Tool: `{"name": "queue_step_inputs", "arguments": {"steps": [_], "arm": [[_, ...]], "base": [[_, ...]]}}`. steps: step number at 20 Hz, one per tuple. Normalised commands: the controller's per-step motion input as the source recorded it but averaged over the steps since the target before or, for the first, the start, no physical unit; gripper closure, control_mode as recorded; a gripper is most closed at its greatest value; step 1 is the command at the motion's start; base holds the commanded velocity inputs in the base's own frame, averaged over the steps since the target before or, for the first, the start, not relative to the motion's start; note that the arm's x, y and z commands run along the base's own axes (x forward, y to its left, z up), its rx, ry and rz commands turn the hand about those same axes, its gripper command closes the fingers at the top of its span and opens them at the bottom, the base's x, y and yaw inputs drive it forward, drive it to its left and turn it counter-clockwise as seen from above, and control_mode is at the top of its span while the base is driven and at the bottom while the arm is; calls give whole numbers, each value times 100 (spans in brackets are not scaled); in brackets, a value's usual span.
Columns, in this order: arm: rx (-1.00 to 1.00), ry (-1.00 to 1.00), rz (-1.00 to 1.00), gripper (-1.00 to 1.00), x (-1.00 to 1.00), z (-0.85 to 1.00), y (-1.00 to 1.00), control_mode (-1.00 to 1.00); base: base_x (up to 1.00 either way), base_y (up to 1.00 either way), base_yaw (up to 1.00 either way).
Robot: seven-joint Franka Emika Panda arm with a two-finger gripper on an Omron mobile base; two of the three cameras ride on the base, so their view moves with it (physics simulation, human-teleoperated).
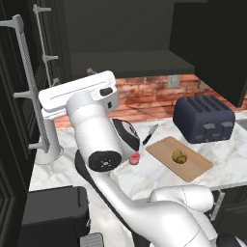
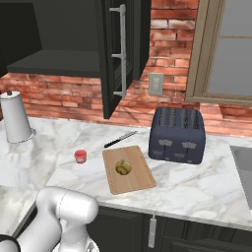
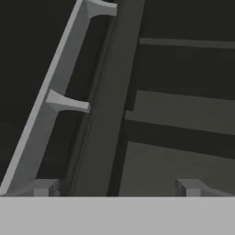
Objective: Pick the bread, place it on the cutting board, pick the jam, place it on the counter, and close the cabinet.
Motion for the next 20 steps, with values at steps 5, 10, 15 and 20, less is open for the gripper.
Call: {"name": "queue_step_inputs", "arguments": {"steps": [5,10,15,20], "arm": [[0,-6,-14,-100,0,0,-15,-100],[0,-5,-8,-100,0,0,-25,-100],[0,-4,-3,-100,4,0,-32,-100],[0,-2,-2,-100,3,0,-37,-100]], "base": [[0,0,0],[0,0,0],[0,0,0],[0,0,0]]}}
